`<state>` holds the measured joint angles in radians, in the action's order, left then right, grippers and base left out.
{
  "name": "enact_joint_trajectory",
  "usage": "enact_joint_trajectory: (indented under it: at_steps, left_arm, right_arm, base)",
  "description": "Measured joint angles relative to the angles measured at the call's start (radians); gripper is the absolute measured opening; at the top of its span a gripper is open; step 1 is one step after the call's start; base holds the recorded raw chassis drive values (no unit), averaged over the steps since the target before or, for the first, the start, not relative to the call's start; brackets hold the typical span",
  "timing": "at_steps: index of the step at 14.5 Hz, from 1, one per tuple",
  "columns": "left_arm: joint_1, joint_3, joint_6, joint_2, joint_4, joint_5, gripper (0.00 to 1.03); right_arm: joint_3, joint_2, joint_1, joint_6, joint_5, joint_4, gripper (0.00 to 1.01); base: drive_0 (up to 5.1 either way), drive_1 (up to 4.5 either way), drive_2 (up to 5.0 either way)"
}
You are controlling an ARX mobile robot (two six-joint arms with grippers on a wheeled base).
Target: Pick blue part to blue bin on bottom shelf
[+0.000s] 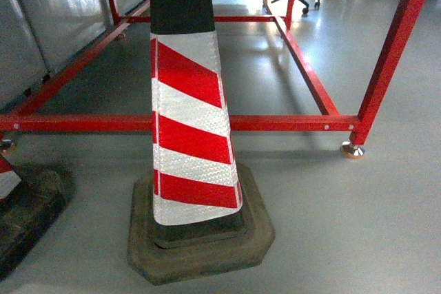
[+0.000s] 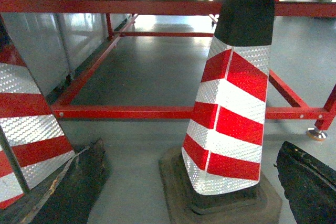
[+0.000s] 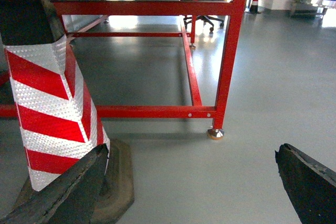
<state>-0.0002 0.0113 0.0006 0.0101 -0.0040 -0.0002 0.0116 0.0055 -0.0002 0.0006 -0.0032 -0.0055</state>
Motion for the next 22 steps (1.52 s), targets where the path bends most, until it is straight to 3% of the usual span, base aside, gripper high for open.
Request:
enact_joint_trajectory:
  at_steps: [22]
  left_arm:
    - [0.0,0.0,0.0,0.0,0.0,0.0,0.98]
  right_arm:
    - [0.0,0.0,0.0,0.0,0.0,0.0,0.98]
  base:
    - [0.0,0.0,0.0]
